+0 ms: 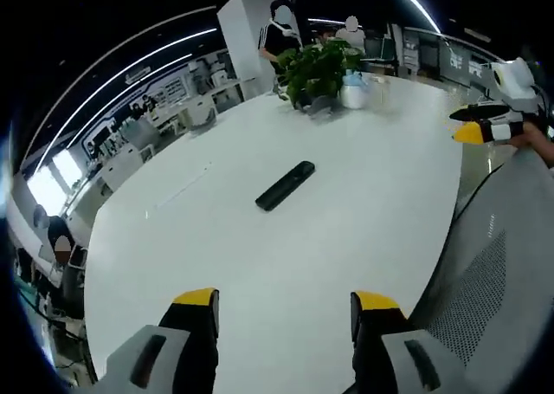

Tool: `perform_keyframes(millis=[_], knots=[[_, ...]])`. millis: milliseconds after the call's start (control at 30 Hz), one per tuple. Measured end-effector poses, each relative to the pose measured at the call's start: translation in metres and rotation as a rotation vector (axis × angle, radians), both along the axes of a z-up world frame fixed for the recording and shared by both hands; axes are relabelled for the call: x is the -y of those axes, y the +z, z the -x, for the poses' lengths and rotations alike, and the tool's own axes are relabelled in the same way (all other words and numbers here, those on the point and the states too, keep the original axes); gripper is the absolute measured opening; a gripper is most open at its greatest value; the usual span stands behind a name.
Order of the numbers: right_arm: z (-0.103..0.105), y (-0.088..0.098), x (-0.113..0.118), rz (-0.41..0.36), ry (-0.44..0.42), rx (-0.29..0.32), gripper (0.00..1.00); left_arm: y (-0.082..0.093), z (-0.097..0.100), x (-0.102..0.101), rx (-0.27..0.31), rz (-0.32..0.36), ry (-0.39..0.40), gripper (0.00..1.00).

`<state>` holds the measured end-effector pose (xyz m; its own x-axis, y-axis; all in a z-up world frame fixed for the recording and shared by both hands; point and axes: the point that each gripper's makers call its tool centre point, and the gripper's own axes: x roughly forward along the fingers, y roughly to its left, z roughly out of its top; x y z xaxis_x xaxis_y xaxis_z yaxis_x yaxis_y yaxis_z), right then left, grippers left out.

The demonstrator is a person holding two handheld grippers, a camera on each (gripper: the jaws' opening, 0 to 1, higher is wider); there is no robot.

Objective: Press the specified remote control buttons in sequence, fully releasing each button before pressing the next.

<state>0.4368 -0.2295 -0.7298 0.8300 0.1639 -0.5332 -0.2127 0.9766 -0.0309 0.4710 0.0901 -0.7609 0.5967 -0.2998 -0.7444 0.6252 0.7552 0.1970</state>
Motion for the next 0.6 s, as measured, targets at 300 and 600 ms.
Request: perform_keyframes(millis=[300, 600], knots=[[0.000, -0.001, 0.001, 0.000, 0.000, -0.007, 0.62, -0.004, -0.016, 0.008, -0.034, -0.047, -0.083, 0.63], [0.000, -0.004, 0.003, 0.001, 0.003, -0.015, 0.61, -0.009, -0.027, 0.021, -0.079, -0.061, -0.154, 0.60]])
